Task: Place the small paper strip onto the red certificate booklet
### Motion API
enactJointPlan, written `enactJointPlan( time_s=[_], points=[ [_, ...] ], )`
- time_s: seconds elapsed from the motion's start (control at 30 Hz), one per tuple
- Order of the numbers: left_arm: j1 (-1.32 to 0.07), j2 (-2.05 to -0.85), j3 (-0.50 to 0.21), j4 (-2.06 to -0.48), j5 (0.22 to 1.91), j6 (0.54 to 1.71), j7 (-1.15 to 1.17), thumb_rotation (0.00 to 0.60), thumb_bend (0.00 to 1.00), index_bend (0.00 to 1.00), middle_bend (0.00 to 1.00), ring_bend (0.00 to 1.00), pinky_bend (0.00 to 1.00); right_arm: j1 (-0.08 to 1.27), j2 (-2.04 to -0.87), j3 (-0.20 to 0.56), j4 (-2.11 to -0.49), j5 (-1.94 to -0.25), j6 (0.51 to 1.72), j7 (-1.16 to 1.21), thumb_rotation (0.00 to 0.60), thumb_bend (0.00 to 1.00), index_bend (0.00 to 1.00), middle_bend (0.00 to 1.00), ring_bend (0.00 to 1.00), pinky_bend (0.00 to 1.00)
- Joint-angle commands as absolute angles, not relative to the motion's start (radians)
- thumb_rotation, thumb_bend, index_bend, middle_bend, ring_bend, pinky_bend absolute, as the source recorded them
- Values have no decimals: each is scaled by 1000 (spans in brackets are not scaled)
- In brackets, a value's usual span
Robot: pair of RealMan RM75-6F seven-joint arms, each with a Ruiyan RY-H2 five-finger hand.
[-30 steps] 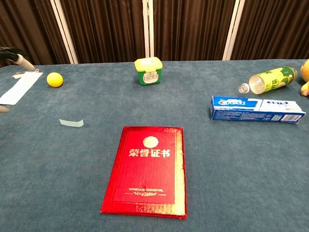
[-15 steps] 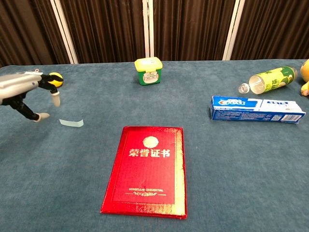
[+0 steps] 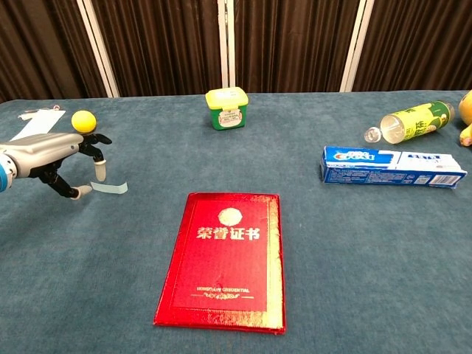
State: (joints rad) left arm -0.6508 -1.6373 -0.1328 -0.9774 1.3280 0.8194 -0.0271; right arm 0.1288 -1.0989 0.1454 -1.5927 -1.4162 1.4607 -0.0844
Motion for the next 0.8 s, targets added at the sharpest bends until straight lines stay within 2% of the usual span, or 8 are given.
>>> enactJointPlan(
  time_s=[0.03,0.2,0.5,0.8],
  points=[
    [-655,-1649,-129,-962,1321,808,-29,600,425,449,0,0,0,129,-1099,146,-1592,-1415,1461,-83,600,0,0,0,0,0],
    [-664,-1673,-123,-924,1322,799,-40,600,444,472,0,0,0,131,-1101,145,-1587,-1408,1454,-87,600,0,0,0,0,0],
    [-671,-1691,-119,-903,1344,828,-70,600,475,631,0,0,0,133,-1100,148,-1583,-1401,1452,-81,600,0,0,0,0,0],
    [-667,-1657,-110,-979,1395,906,-96,600,475,673,0,0,0,131,-1095,146,-1588,-1409,1460,-70,600,0,0,0,0,0]
  ],
)
